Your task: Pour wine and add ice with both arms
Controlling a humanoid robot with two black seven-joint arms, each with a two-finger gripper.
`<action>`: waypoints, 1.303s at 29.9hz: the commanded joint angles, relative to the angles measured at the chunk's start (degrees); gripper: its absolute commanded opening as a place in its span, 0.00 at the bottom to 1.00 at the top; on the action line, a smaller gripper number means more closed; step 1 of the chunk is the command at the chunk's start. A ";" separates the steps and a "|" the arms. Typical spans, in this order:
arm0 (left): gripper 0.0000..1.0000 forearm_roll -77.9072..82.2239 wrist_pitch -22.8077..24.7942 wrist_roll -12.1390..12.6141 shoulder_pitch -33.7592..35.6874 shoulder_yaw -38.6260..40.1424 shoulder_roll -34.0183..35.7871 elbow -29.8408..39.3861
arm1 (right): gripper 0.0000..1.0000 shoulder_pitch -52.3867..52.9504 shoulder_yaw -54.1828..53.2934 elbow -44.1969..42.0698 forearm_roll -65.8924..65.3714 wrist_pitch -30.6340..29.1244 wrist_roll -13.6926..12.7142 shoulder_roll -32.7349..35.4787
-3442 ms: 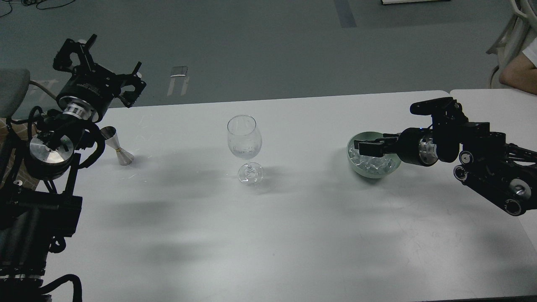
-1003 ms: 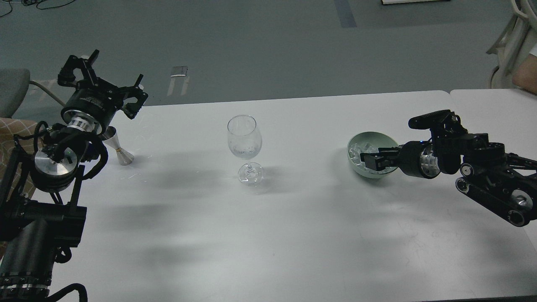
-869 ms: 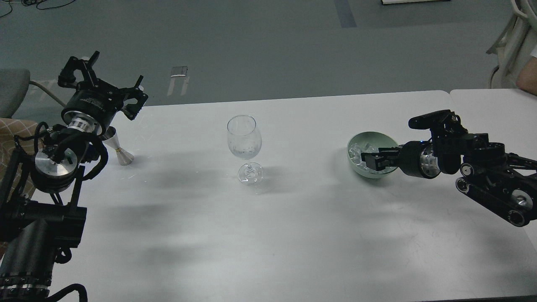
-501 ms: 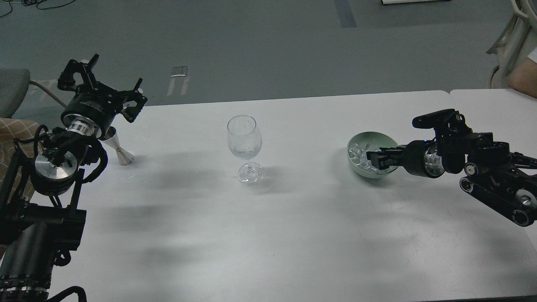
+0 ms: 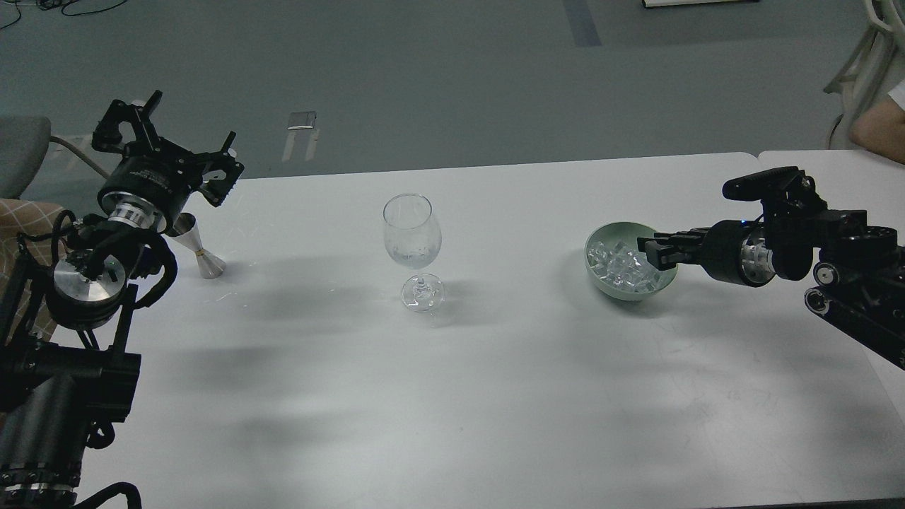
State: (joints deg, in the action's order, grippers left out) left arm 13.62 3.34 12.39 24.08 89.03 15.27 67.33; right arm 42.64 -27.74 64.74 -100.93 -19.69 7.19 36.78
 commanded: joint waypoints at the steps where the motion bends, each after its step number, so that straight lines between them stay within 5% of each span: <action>1: 0.98 0.00 0.00 0.00 0.00 0.00 0.02 0.00 | 0.30 -0.02 -0.99 0.82 0.12 0.09 0.02 0.31; 16: 0.98 0.00 0.00 0.00 -0.96 0.00 0.11 -0.09 | 0.34 -2.39 -1.79 0.21 -0.23 0.18 -0.25 -1.10; 23: 0.98 -0.08 0.08 0.00 -1.49 0.09 -0.25 -0.09 | 0.50 -2.57 -1.61 -0.76 -0.41 0.62 -0.33 -2.33; 39: 0.98 -1.93 0.08 0.00 -2.28 0.09 -0.33 0.00 | 0.53 -3.44 -1.26 -1.11 -0.50 0.62 -0.51 -2.77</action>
State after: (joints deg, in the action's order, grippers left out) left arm 11.72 3.43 12.39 21.94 89.11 14.91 67.24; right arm 39.23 -28.94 63.62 -101.43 -19.10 6.68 34.15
